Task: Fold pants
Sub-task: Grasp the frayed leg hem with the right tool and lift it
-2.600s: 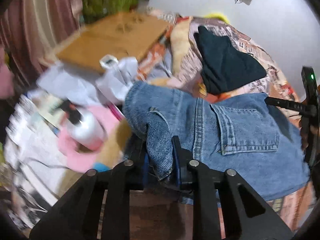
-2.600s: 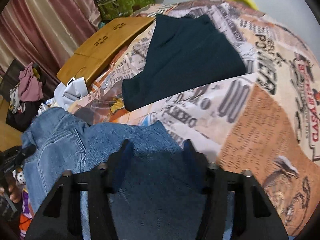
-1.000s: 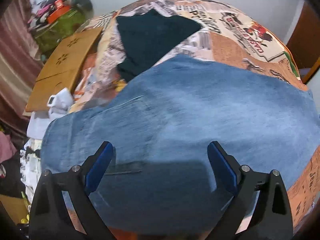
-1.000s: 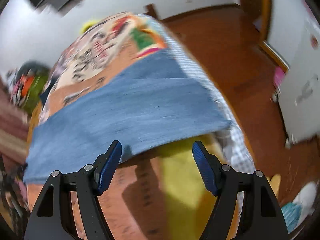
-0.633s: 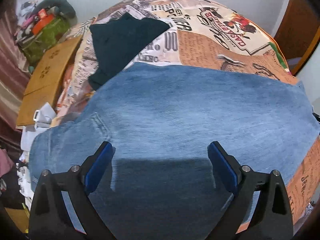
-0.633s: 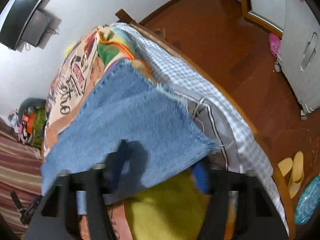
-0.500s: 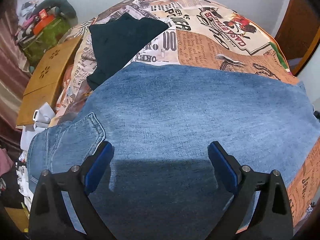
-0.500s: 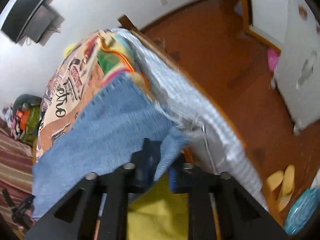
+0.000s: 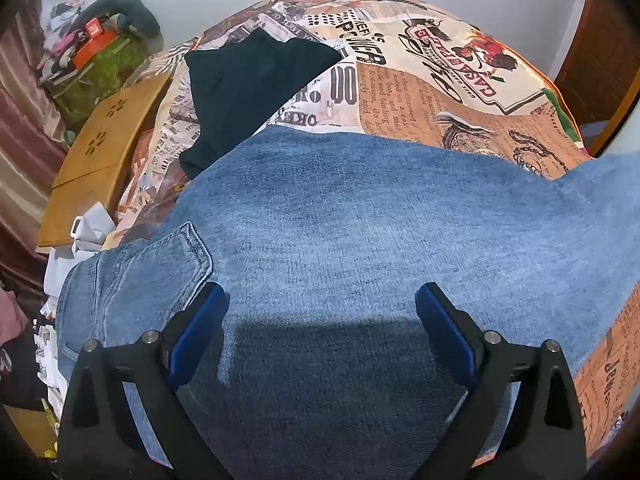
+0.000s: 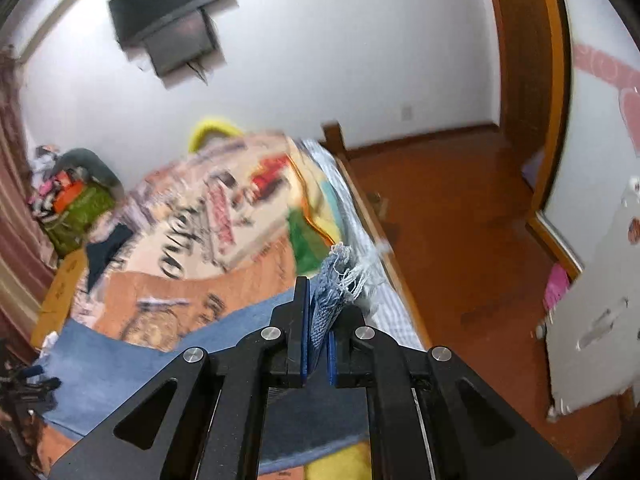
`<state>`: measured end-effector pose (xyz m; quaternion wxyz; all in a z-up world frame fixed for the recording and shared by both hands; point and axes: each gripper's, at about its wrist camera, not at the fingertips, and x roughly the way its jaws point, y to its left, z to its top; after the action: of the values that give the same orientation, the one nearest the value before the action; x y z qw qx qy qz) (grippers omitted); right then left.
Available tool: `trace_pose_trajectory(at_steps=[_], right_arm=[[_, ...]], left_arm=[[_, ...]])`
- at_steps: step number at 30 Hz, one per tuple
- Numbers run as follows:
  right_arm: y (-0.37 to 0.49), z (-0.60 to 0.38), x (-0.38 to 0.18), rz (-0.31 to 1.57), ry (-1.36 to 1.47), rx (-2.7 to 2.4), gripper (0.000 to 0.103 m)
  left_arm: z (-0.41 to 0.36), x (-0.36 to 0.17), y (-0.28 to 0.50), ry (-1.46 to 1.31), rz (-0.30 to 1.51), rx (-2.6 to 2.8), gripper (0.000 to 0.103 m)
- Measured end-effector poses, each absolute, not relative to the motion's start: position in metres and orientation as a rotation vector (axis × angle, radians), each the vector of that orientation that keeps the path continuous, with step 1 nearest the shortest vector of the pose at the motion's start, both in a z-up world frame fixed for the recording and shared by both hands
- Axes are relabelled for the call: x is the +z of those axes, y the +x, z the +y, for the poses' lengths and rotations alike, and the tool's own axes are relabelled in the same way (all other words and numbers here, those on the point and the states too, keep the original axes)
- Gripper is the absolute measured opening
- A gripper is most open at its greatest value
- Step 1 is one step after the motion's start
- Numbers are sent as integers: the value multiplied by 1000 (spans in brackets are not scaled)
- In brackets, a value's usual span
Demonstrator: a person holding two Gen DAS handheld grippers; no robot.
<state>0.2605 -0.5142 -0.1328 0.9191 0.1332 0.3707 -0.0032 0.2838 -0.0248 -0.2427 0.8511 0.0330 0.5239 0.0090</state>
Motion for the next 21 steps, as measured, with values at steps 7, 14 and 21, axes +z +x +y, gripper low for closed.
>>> trace_pose_trajectory(at_steps=[7,14,21], right_arm=[[260,-537,-218,1114,486,-29,36],[223,-517,-235,1149,574,52,58],[235,-524,-260,1141,727,50,71]], left_arm=[[-23,-240,278,84,1088,4,98],[-23,-241,277,63,1082,18,98],[-20,-241,274,33,1088,17,98]])
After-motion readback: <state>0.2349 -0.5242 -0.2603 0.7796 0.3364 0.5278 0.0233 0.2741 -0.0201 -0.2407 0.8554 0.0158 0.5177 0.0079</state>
